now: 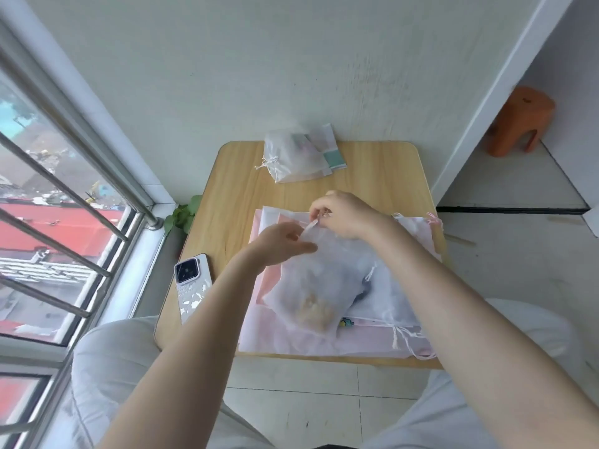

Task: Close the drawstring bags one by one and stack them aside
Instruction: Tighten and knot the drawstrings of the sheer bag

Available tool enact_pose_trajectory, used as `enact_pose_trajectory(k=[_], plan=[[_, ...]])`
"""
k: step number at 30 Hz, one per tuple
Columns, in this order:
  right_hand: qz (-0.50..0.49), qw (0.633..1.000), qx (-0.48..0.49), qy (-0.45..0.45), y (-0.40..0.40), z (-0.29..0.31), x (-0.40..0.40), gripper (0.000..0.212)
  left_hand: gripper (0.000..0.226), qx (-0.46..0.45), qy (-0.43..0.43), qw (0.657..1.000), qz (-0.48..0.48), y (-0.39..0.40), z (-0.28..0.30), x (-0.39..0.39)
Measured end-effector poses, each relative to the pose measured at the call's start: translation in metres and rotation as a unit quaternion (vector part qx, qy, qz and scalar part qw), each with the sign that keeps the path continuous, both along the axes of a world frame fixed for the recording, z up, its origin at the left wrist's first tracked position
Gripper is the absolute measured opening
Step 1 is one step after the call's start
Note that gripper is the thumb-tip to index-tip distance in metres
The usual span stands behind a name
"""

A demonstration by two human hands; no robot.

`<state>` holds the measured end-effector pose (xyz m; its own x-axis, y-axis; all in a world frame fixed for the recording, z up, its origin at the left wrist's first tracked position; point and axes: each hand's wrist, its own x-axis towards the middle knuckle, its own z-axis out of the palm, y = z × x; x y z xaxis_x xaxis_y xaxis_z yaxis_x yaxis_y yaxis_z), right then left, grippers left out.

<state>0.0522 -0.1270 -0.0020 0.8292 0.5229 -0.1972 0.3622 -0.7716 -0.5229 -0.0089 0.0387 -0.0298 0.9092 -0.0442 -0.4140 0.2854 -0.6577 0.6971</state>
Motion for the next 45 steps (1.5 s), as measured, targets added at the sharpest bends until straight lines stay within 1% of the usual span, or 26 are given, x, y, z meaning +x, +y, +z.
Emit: enact_pose_trajectory(k=[2,4,6,9,11,13,15,17,18,19,22,24,26,29,31,33,34,35,36,37,38,40,41,42,43,45], plan=[[-0.004,0.999,0.053,-0.002,0.019,-0.001,-0.005,0.017,0.037,-0.067,-0.047,0.994,0.068,0.006,-0.006,-0.004],[-0.035,0.994,0.098,0.013,0.029,-0.001,-0.008,0.029,0.024,-0.135,-0.051,0.980,0.139,0.014,-0.012,-0.008],[-0.053,0.996,0.066,0.042,0.033,-0.005,-0.006,0.035,0.010,-0.170,-0.032,0.967,0.187,0.027,-0.020,-0.014],[-0.036,0.995,-0.032,0.085,0.031,-0.015,-0.005,0.026,0.010,-0.222,0.003,0.949,0.224,0.041,-0.029,-0.024],[-0.024,0.994,-0.035,0.102,0.031,-0.020,-0.007,0.022,0.021,-0.275,0.033,0.934,0.225,0.045,-0.032,-0.027],[-0.010,0.993,-0.017,0.114,0.033,-0.022,-0.010,0.017,0.022,-0.316,0.043,0.924,0.210,0.049,-0.037,-0.027],[-0.004,0.991,0.012,0.133,0.037,-0.023,-0.013,0.014,0.026,-0.335,0.027,0.916,0.218,0.050,-0.041,-0.024],[-0.005,0.990,0.020,0.140,0.042,-0.026,-0.014,0.019,0.027,-0.346,-0.008,0.899,0.268,0.051,-0.041,-0.019],[-0.012,0.990,0.020,0.138,0.043,-0.028,-0.014,0.021,0.026,-0.369,-0.020,0.879,0.302,0.051,-0.040,-0.016],[-0.022,0.990,0.016,0.136,0.043,-0.030,-0.013,0.023,0.028,-0.412,-0.022,0.847,0.335,0.053,-0.042,-0.013],[-0.056,0.990,0.015,0.129,0.035,-0.040,-0.008,0.030,0.042,-0.575,-0.011,0.713,0.402,0.057,-0.043,-0.010],[-0.081,0.987,0.027,0.135,0.029,-0.042,-0.007,0.038,0.044,-0.635,-0.005,0.634,0.441,0.061,-0.047,-0.012],[-0.110,0.983,0.046,0.138,0.024,-0.040,-0.009,0.050,0.044,-0.662,0.005,0.579,0.476,0.063,-0.050,-0.017],[-0.152,0.981,0.036,0.117,0.019,-0.035,-0.008,0.058,0.044,-0.683,-0.002,0.526,0.507,0.064,-0.053,-0.022],[-0.197,0.974,0.047,0.097,0.015,-0.032,-0.007,0.049,0.044,-0.688,-0.006,0.512,0.514,0.064,-0.054,-0.024],[-0.255,0.948,0.131,0.135,0.013,-0.030,-0.007,0.039,0.044,-0.696,-0.002,0.497,0.519,0.063,-0.052,-0.025],[-0.275,0.926,0.192,0.172,0.012,-0.031,-0.008,0.038,0.045,-0.696,0.002,0.493,0.522,0.063,-0.050,-0.025],[-0.293,0.896,0.258,0.210,0.012,-0.032,-0.010,0.038,0.046,-0.692,0.007,0.496,0.524,0.062,-0.048,-0.024],[-0.313,0.860,0.321,0.243,0.012,-0.034,-0.011,0.037,0.046,-0.681,0.015,0.510,0.525,0.061,-0.046,-0.023],[-0.335,0.821,0.373,0.272,0.013,-0.037,-0.012,0.035,0.047,-0.656,0.023,0.542,0.525,0.060,-0.045,-0.023],[-0.359,0.782,0.413,0.300,0.013,-0.039,-0.012,0.033,0.047,-0.607,0.023,0.597,0.524,0.058,-0.043,-0.022],[-0.411,0.702,0.471,0.343,0.013,-0.042,-0.011,0.028,0.046,-0.436,-0.011,0.750,0.497,0.054,-0.041,-0.022],[-0.433,0.668,0.493,0.352,0.012,-0.044,-0.010,0.023,0.045,-0.340,-0.041,0.815,0.467,0.053,-0.039,-0.023],[-0.449,0.642,0.510,0.354,0.011,-0.045,-0.009,0.016,0.044,-0.260,-0.072,0.859,0.435,0.051,-0.037,-0.024],[-0.458,0.624,0.524,0.354,0.010,-0.045,-0.009,0.010,0.043,-0.203,-0.095,0.885,0.409,0.049,-0.036,-0.025],[-0.463,0.608,0.541,0.351,0.011,-0.046,-0.010,0.005,0.042,-0.142,-0.112,0.906,0.382,0.047,-0.034,-0.025]])
